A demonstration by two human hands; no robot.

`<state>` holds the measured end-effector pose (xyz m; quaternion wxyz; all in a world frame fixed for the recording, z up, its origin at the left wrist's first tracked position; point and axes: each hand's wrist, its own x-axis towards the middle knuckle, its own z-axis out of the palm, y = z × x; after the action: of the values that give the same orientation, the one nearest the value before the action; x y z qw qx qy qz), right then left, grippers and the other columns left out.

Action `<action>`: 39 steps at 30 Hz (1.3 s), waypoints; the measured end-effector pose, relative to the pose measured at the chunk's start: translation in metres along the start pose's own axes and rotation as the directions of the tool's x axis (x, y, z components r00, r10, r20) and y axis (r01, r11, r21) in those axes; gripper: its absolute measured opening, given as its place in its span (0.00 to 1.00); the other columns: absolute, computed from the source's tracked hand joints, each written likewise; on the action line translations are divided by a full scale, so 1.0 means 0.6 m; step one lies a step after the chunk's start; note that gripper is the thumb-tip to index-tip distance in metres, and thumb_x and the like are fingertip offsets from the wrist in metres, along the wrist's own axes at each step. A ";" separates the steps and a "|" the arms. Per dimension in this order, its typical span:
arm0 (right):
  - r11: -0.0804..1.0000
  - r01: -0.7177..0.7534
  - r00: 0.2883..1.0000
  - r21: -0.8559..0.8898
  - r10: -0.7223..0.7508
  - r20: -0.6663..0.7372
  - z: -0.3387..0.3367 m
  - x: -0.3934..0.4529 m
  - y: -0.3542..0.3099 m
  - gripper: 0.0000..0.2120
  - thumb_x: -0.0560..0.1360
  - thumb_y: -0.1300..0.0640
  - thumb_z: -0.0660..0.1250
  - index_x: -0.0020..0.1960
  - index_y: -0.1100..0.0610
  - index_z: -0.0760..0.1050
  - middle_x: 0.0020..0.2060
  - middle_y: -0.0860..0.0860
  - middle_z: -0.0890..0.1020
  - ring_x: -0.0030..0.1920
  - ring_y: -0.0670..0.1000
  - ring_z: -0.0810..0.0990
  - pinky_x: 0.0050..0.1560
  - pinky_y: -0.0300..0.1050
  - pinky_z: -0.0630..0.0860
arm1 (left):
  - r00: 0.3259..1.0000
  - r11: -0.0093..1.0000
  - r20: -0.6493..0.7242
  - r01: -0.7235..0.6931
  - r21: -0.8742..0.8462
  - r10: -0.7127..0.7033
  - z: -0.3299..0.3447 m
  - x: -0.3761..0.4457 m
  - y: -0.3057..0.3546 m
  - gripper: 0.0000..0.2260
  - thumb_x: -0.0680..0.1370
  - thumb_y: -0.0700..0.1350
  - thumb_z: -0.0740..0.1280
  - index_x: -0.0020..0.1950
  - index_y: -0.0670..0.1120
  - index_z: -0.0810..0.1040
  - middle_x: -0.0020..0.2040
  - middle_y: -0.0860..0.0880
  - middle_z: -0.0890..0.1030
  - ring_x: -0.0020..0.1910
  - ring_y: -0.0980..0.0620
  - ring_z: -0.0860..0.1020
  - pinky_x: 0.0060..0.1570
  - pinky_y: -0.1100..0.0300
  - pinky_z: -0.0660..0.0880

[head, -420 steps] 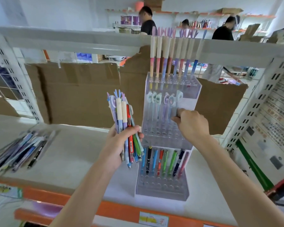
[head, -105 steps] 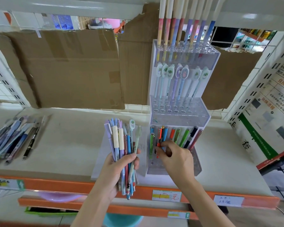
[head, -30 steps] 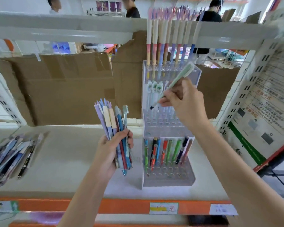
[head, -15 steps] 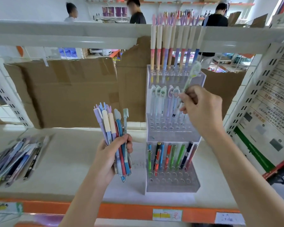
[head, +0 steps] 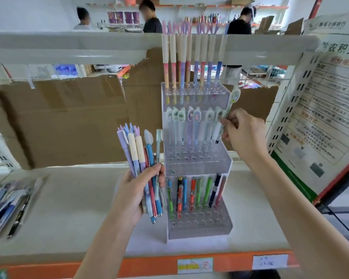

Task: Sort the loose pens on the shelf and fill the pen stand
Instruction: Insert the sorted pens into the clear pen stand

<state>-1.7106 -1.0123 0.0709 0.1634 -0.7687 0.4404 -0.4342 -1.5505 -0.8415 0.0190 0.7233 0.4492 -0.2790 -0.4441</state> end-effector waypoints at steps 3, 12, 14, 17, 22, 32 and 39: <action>0.999 -0.019 0.996 -0.048 0.023 0.086 0.012 0.000 0.016 0.08 0.77 0.57 0.65 0.44 0.63 0.76 0.31 0.55 0.81 0.31 0.50 0.80 0.41 0.48 0.79 | 1.000 1.000 0.006 0.000 0.006 0.000 0.000 -0.002 -0.001 0.03 0.68 0.40 0.67 0.36 0.42 0.80 0.31 0.44 0.75 0.27 0.52 0.73 0.29 0.62 0.74; 0.991 0.017 0.994 -0.133 -0.002 0.111 0.026 -0.005 0.036 0.11 0.77 0.53 0.66 0.42 0.60 0.76 0.31 0.54 0.80 0.36 0.55 0.79 0.41 0.45 0.74 | 1.000 0.999 -0.002 -0.010 0.044 0.010 -0.003 -0.004 -0.005 0.06 0.69 0.40 0.66 0.41 0.38 0.75 0.29 0.44 0.73 0.28 0.51 0.72 0.30 0.63 0.73; 0.991 0.013 0.993 -0.134 0.003 0.115 0.027 -0.004 0.035 0.11 0.77 0.53 0.66 0.42 0.60 0.76 0.30 0.54 0.79 0.35 0.56 0.79 0.40 0.45 0.74 | 1.000 0.998 -0.008 -0.009 0.056 0.009 -0.003 -0.005 -0.006 0.06 0.69 0.41 0.67 0.41 0.37 0.76 0.30 0.44 0.73 0.28 0.51 0.72 0.30 0.63 0.73; 0.994 0.005 0.994 -0.107 0.007 0.113 0.024 -0.004 0.036 0.11 0.77 0.53 0.66 0.39 0.58 0.75 0.30 0.54 0.80 0.35 0.56 0.80 0.40 0.44 0.74 | 1.000 0.998 -0.005 -0.003 0.061 0.004 -0.003 -0.006 -0.007 0.07 0.69 0.41 0.66 0.42 0.37 0.75 0.29 0.44 0.73 0.28 0.51 0.72 0.30 0.63 0.74; 0.999 0.010 0.996 -0.052 -0.006 0.084 0.025 -0.010 0.037 0.10 0.76 0.54 0.67 0.41 0.61 0.75 0.30 0.55 0.80 0.34 0.55 0.78 0.39 0.43 0.70 | 1.000 0.999 -0.007 0.007 0.050 -0.007 -0.005 -0.009 -0.006 0.06 0.70 0.41 0.66 0.41 0.38 0.75 0.30 0.45 0.74 0.28 0.52 0.72 0.30 0.62 0.74; 0.995 0.031 0.991 -0.098 -0.018 0.129 0.030 -0.014 0.047 0.09 0.73 0.54 0.71 0.39 0.59 0.76 0.40 0.53 0.75 0.38 0.51 0.73 0.38 0.39 0.62 | 1.000 0.999 -0.005 0.010 0.033 -0.010 -0.006 -0.014 -0.004 0.05 0.69 0.41 0.66 0.41 0.39 0.76 0.30 0.45 0.74 0.27 0.52 0.73 0.30 0.62 0.74; 0.997 -0.021 0.998 -0.079 0.026 0.060 0.019 -0.035 0.037 0.09 0.73 0.54 0.71 0.48 0.60 0.77 0.43 0.51 0.79 0.39 0.47 0.74 0.39 0.37 0.65 | 1.000 0.998 0.013 0.002 0.055 -0.003 -0.016 -0.020 -0.009 0.03 0.70 0.39 0.71 0.37 0.41 0.79 0.30 0.44 0.74 0.28 0.52 0.72 0.30 0.63 0.73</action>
<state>-1.7184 -1.0086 0.0395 0.1517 -0.7821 0.4608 -0.3911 -1.5503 -0.8280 0.0100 0.7082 0.4665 -0.2954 -0.4400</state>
